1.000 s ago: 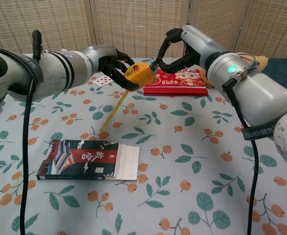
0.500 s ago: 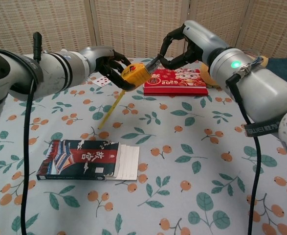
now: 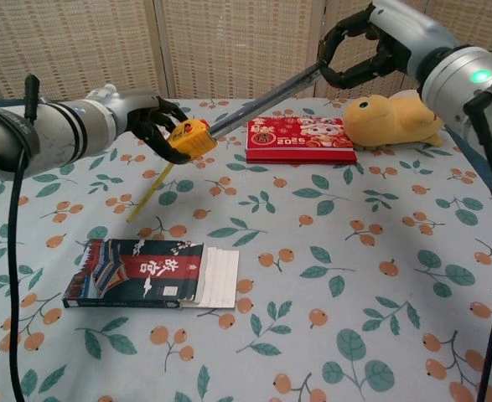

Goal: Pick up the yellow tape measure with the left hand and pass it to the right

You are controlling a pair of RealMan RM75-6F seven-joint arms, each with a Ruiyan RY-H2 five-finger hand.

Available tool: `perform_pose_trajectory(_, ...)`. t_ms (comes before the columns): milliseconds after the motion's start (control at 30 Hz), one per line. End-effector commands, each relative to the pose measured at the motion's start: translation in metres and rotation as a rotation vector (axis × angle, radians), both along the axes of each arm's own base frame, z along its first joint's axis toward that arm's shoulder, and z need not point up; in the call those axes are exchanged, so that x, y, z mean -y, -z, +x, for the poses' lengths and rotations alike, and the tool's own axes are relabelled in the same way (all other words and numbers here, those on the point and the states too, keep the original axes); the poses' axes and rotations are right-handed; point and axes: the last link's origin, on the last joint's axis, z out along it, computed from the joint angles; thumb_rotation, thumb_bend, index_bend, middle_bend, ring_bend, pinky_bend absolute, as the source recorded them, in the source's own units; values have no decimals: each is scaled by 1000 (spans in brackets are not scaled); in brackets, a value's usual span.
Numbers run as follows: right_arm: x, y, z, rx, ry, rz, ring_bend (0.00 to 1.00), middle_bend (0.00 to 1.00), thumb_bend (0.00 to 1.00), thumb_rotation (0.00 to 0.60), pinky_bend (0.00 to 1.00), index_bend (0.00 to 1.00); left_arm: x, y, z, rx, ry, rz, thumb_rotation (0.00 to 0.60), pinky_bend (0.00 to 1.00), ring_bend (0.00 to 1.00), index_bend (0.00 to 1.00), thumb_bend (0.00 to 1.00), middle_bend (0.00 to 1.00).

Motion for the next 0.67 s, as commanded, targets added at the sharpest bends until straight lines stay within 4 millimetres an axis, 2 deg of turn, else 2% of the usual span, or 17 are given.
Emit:
perform_pose_trajectory(33, -2, -20, -15, 0, 21, -30, 106, 226, 508, 600, 0, 749, -2, -2, -10, -19, -13, 3, 600, 72, 418, 488, 381, 448)
perform_pose_trajectory(267, -7, -51, -43, -13, 66, -81, 102, 226, 508, 600, 0, 749, -4, -6, -31, -52, -44, -2, 600, 72, 418, 489, 381, 448)
perform_pose_trajectory(467, -17, -88, -76, 4, 130, -148, 104, 227, 508, 600, 0, 749, -5, -11, -48, -72, -66, -4, 600, 72, 418, 489, 381, 448)
perform_pose_trajectory(667, -23, -110, -94, 22, 166, -179, 102, 227, 508, 600, 0, 749, -5, -13, -58, -66, -87, -3, 600, 72, 419, 489, 381, 448)
